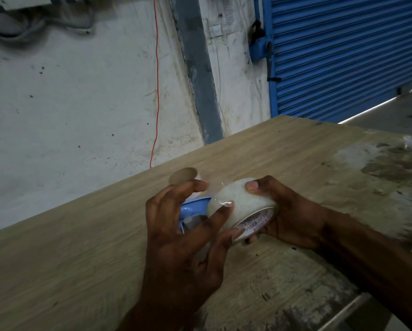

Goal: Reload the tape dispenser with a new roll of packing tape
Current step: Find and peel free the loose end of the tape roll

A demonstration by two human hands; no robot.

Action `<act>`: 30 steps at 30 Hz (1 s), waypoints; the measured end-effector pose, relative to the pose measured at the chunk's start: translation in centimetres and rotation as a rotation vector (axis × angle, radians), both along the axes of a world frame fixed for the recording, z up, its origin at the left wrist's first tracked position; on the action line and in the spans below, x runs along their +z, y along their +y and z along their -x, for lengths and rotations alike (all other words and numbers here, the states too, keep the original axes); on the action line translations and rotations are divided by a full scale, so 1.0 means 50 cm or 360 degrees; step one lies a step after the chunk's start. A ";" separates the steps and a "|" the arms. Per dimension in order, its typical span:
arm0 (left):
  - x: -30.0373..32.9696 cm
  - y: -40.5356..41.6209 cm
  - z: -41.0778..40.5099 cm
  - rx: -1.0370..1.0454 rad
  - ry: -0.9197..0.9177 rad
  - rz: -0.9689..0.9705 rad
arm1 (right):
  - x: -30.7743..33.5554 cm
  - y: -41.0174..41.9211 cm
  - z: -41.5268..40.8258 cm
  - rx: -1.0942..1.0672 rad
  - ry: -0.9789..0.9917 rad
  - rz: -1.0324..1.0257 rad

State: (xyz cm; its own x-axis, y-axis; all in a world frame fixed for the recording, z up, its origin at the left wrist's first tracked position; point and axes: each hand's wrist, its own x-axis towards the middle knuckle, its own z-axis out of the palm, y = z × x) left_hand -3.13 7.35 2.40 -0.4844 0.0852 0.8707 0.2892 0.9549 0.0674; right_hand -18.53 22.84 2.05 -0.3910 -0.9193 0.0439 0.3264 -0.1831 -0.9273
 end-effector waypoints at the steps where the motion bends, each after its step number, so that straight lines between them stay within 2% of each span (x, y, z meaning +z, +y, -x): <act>1: 0.000 0.003 0.001 -0.0017 0.0010 -0.0053 | 0.000 0.000 0.000 -0.0008 -0.0001 -0.0006; 5: -0.002 0.007 0.005 -0.0030 0.0019 -0.0255 | 0.002 0.000 -0.002 -0.0042 -0.0039 -0.0009; 8: -0.001 0.004 0.008 0.0005 0.0011 -0.0274 | 0.002 0.000 -0.002 -0.0042 -0.0067 0.0008; 14: 0.010 0.023 0.012 -0.0140 -0.0069 -0.0451 | 0.014 0.003 -0.015 -0.0025 -0.0047 0.0019; 23: 0.013 0.023 0.010 -0.0232 0.0118 -0.0351 | 0.018 0.002 -0.019 -0.0096 -0.0018 -0.0030; 30: 0.001 0.014 0.027 -0.0243 0.0084 -0.0638 | 0.016 0.001 -0.016 -0.0130 -0.0031 -0.0058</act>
State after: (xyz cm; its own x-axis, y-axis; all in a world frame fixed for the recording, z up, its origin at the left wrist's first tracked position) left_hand -4.48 8.06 2.46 -0.4465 -0.1977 0.8727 0.4382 0.8020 0.4059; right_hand -17.72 22.88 2.86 -0.4652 -0.8852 0.0024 0.3300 -0.1759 -0.9274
